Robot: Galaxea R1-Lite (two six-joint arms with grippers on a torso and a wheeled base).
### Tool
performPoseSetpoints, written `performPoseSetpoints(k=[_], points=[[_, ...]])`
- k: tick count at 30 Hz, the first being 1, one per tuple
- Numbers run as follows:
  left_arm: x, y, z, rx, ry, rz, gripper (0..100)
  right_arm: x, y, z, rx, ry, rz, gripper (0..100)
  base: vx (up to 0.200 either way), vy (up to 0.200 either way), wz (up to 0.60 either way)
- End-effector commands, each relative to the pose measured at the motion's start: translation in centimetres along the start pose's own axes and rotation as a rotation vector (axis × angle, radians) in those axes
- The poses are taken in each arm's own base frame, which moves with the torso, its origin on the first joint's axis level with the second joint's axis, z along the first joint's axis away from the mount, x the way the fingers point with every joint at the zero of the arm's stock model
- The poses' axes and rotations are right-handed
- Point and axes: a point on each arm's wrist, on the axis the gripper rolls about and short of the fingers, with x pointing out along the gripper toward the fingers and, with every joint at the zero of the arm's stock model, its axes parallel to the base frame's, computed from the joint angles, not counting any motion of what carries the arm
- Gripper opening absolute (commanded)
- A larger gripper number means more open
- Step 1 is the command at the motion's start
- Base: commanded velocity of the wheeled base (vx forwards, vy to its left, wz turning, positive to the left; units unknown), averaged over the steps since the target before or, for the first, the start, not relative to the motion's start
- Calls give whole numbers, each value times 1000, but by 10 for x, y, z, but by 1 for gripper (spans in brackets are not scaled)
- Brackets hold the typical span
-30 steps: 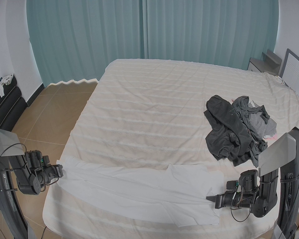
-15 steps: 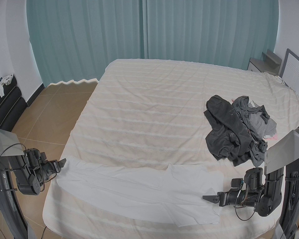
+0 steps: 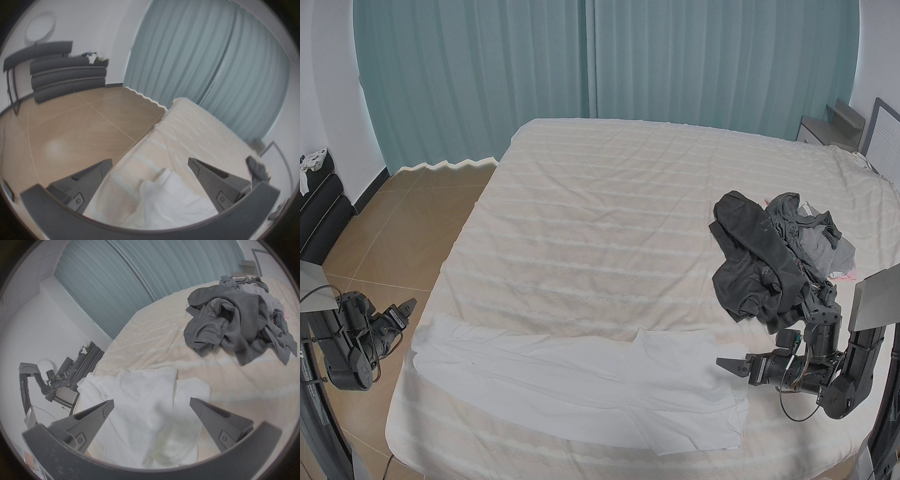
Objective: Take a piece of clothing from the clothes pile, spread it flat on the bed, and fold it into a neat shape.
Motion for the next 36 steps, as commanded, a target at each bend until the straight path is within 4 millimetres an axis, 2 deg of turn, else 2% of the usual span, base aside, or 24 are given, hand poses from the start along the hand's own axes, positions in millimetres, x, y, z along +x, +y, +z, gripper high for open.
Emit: performPoseSetpoints(k=[1,3,4,7,11,17,24,36], points=[[-17,-17,20,-212,10,-109,100,35,10,18,22,1,-3,100,0,0,0],[-22,-21,23,-296,51,-163,100,47,14,22,56,13,-19,100,0,0,0],[-28,-21,23,-371,113,-213,100,61,14,24,98,39,-47,100,0,0,0],[-34,-17,16,-408,194,-257,100,82,13,22,120,81,-78,100,0,0,0],[-39,-16,9,-416,256,-294,100,98,10,24,120,68,-94,100,0,0,0],[-36,-10,-3,-414,280,-287,100,105,11,31,118,67,-94,100,0,0,0],[-39,0,-25,-315,276,-295,100,107,11,33,121,76,-99,100,0,0,0],[-38,1,-28,-297,284,-290,100,111,13,40,107,72,-139,100,0,0,0]])
